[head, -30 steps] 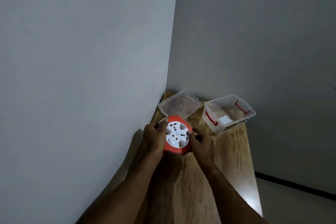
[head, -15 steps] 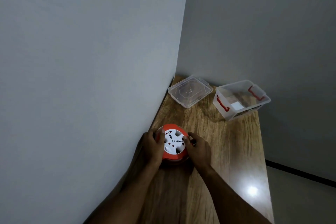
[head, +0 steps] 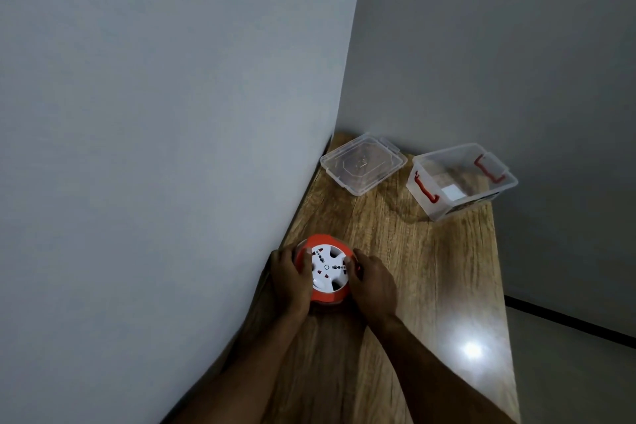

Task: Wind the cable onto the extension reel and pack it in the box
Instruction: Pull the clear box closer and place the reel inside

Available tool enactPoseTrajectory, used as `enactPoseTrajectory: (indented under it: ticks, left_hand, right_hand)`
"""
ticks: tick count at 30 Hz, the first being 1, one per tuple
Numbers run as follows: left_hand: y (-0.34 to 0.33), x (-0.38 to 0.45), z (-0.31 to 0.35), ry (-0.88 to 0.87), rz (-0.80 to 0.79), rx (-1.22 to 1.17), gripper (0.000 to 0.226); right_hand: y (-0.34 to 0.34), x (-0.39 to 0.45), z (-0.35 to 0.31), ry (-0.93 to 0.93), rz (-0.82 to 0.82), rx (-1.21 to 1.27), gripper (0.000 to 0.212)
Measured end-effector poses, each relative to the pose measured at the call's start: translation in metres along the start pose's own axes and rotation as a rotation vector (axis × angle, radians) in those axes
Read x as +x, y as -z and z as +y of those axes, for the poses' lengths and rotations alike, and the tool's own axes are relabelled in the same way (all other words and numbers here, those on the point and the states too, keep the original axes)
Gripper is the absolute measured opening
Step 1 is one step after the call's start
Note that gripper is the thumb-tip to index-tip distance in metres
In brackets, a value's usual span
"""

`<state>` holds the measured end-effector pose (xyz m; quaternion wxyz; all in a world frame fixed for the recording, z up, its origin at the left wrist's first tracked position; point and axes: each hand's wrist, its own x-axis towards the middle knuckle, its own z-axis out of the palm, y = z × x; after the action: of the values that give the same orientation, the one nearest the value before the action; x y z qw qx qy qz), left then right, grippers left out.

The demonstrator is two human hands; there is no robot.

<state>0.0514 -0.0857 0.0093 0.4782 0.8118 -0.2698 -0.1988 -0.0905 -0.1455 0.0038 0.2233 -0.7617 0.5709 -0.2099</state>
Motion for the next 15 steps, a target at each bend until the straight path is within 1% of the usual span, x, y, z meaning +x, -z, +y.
enactPoseTrajectory:
  ticks: [7,13,15]
  left_hand:
    - [-0.0071,0.0012,-0.0099,-0.013,0.032,0.052,0.036]
    - [-0.0069,-0.0007,-0.0092,-0.048,0.042,0.100,0.032]
    - [-0.0066,-0.0016,-0.0081,-0.057,0.041,0.110,0.031]
  right_hand:
    - [0.0023,-0.0033,-0.0013,0.025,-0.025,-0.060,0.044]
    - [0.0013,-0.0015,0.0032,0.048,-0.024,-0.075,0.038]
    - [0.0033,-0.0020,0.0054,0.067,-0.020,-0.062,0.040]
